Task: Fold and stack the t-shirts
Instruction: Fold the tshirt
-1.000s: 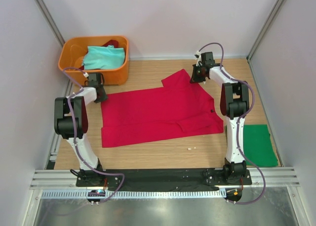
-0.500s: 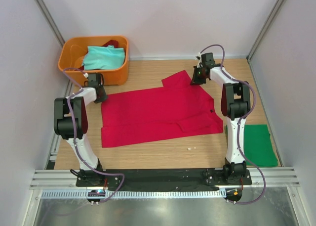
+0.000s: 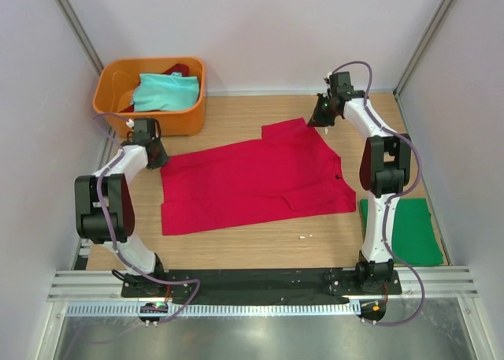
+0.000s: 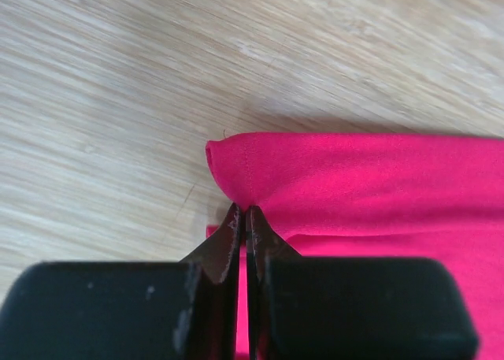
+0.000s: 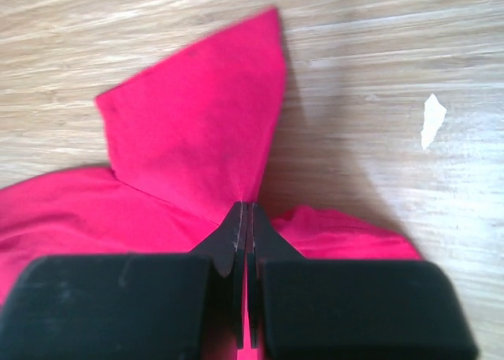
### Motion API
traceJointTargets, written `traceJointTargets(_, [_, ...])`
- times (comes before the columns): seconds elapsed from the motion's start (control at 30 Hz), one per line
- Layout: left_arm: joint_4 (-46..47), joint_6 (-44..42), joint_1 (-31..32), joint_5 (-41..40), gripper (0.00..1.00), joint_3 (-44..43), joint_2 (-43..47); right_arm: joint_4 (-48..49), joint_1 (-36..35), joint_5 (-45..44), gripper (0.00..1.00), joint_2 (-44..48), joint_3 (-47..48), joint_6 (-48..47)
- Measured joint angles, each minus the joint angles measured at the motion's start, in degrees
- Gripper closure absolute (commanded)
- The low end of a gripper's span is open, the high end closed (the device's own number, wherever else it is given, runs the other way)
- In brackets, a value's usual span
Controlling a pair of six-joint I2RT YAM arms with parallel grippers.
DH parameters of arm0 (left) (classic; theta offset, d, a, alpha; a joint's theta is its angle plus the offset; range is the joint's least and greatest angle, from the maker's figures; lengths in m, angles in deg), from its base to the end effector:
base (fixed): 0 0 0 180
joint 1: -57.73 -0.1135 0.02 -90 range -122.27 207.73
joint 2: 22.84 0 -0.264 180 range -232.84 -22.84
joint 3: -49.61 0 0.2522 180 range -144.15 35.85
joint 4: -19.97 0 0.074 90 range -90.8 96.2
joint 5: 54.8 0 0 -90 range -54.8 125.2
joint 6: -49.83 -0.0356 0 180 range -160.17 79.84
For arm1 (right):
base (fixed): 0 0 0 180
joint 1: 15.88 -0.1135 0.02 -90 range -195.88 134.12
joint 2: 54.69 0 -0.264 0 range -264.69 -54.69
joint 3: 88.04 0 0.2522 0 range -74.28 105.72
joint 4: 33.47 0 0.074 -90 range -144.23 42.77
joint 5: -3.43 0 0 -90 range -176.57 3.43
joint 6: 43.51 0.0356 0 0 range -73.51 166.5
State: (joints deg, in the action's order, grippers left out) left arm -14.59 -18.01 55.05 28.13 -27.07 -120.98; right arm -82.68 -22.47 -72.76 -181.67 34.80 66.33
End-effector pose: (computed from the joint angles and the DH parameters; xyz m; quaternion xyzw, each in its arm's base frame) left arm 0.3526 0.0209 0.1919 -0.2229 0.9283 0.0088 0.2974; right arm 0.4909 0.0653 0.2191 0.0712 0.9405 0.1825 0.2778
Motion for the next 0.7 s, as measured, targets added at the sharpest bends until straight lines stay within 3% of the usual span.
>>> traceJointTargets(0.33, [-1.6,1.8,0.0,1.6,1.00,3.5,8.8,-3.0,0.3,0.3,0.99,7.8,-5.7,0.9])
traceJointTargets(0.7, [-5.2,3.4,0.0,2.1,1.00,8.0,11.1,-6.1,1.6,0.3,0.99,14.3,-14.0,0.9])
